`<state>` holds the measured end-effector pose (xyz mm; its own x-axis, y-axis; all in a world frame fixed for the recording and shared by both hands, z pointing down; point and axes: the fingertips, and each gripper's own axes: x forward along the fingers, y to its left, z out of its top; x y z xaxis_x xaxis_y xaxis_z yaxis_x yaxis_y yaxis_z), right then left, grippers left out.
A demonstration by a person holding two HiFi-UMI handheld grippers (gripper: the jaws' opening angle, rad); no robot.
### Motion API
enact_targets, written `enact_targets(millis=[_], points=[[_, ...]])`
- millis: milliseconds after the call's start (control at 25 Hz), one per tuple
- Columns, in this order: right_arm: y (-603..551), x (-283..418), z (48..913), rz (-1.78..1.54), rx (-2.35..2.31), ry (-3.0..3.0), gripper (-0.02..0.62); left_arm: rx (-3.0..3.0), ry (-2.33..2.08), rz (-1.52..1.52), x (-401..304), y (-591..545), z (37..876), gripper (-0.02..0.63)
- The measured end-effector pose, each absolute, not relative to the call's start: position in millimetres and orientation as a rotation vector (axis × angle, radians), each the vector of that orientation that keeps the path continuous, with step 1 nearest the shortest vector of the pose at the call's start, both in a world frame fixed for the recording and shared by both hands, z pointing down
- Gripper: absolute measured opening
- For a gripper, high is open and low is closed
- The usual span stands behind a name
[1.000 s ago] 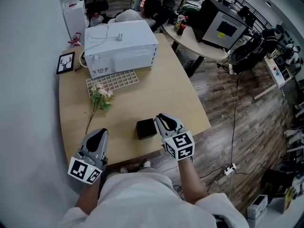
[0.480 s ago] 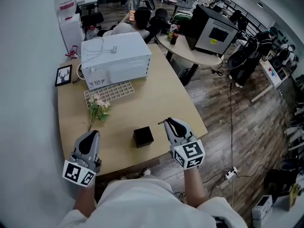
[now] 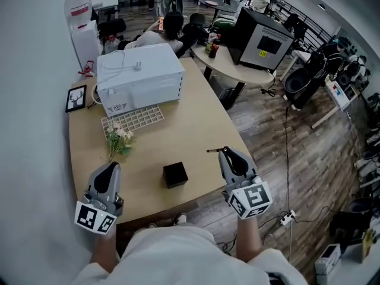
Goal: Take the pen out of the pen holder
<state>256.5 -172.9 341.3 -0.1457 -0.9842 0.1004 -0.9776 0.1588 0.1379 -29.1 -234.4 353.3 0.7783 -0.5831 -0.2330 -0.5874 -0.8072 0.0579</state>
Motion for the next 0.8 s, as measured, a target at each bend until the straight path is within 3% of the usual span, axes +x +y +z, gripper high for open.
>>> enact_targets(millis=[800], points=[[-121,301,270,-0.261,2.220,-2.144,0.044,-2.812,1.160,0.439,-82,-245,322,0.014]])
